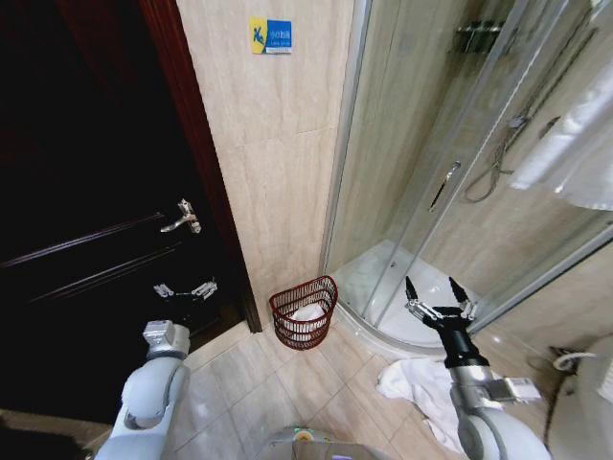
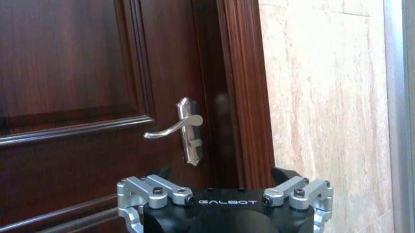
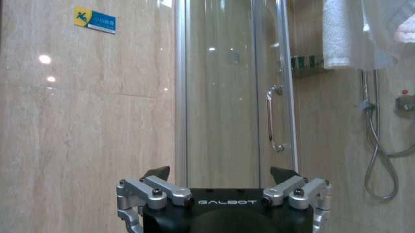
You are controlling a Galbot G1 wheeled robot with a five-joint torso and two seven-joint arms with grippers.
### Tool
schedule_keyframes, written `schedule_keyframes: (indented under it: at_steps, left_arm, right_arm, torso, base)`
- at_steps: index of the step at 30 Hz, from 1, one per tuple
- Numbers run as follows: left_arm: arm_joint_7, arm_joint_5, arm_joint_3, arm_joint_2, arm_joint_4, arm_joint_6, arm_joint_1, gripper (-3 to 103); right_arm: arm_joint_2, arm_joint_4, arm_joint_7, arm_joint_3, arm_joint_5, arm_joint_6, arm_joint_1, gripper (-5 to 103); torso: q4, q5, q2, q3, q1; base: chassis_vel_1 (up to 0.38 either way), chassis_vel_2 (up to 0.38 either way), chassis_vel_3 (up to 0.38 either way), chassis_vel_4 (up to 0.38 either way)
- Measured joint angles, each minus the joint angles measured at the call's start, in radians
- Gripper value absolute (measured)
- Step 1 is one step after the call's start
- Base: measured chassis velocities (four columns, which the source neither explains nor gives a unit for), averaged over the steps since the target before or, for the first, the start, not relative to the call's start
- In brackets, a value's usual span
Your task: Discard the used towel into the hamper.
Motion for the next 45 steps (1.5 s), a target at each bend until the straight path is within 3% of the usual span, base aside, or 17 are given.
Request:
schedule_keyframes:
  at_steps: [45]
  left_arm:
    - [0.001, 0.0, 0.001, 0.0, 0.002, -0.001, 0.0, 100]
  right_arm:
    - [-0.013, -0.018, -0.006, 0.011, 0.004, 0.01, -0.003, 100]
  torso:
    - [0.0, 0.0001, 0.0, 0.0, 0.0]
  base:
    - [-0.041, -0.044, 0.043, 0.04]
